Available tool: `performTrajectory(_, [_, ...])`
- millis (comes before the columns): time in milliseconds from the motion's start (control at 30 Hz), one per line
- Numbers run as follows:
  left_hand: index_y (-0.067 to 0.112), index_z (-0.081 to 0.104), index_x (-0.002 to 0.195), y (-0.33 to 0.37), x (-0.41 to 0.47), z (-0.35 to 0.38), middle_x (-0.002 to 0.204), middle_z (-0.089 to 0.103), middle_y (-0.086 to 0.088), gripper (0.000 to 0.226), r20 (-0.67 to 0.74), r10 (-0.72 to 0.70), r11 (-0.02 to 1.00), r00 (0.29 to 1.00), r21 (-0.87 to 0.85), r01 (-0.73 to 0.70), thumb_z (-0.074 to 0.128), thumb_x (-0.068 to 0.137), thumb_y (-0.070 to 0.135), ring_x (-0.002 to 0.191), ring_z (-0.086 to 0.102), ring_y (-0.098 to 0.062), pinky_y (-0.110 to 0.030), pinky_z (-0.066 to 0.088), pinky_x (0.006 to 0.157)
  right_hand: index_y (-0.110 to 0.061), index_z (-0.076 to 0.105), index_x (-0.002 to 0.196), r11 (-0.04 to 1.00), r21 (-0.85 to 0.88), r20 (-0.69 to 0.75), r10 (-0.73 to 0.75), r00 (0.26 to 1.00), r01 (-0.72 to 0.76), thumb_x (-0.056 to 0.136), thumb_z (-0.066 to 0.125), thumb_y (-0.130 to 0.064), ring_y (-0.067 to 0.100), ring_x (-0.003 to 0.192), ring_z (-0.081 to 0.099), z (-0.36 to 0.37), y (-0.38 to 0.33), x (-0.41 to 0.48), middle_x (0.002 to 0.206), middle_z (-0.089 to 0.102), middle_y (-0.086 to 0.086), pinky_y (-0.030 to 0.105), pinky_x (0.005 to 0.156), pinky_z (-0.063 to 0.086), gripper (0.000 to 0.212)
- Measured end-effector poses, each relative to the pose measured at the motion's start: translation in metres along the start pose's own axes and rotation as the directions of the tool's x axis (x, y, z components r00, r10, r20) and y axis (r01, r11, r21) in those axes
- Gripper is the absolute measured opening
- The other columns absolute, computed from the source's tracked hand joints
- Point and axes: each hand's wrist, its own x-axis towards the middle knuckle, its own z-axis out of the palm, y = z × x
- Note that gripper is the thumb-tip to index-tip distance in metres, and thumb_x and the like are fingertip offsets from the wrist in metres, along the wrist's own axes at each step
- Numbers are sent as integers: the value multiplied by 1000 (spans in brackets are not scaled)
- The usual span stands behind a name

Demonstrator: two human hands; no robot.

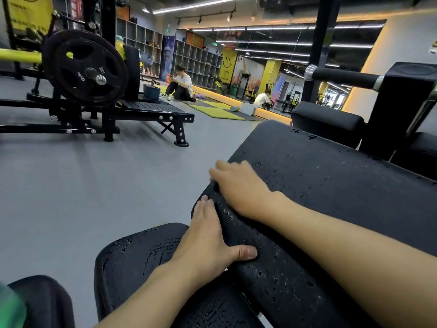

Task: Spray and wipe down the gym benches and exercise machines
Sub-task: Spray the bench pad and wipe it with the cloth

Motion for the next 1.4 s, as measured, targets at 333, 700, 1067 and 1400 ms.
performTrajectory(333, [29, 16, 147, 3, -1, 0, 148, 32, 9, 127, -39, -13, 998, 999, -69, 10, 79, 44, 69, 140, 34, -11, -34, 38, 113, -21, 53, 116, 983, 108, 92, -158, 983, 148, 96, 48, -15, 29, 94, 58, -6, -13, -2, 111, 50, 2, 40, 78, 36, 22])
performTrajectory(700, [25, 11, 151, 4, -4, -3, 149, 24, 12, 128, -52, -3, 997, 999, -79, -1, 88, 55, 61, 142, 25, -6, -27, 29, 117, -28, 57, 114, 989, 140, -26, 57, 998, -53, 91, 53, -10, 24, 93, 58, -17, 36, -28, 112, 53, -3, 37, 75, 35, 30])
performTrajectory(1067, [24, 19, 141, 6, -6, -4, 126, 22, 19, 111, -53, -13, 998, 999, -54, 10, 88, 61, 57, 120, 28, 0, -18, 27, 97, -20, 59, 108, 966, 133, -86, 233, 969, -220, 89, 56, -3, 30, 84, 55, -25, 47, -59, 106, 51, 3, 39, 72, 36, 26])
performTrajectory(1400, [25, 25, 136, 7, -8, -7, 125, 27, 17, 105, -48, 6, 1000, 999, -27, -7, 86, 60, 64, 120, 31, -1, -20, 29, 96, -21, 57, 115, 971, 15, -70, 241, 968, -240, 84, 60, -10, 28, 89, 51, -31, 37, -88, 113, 51, 3, 39, 70, 39, 32])
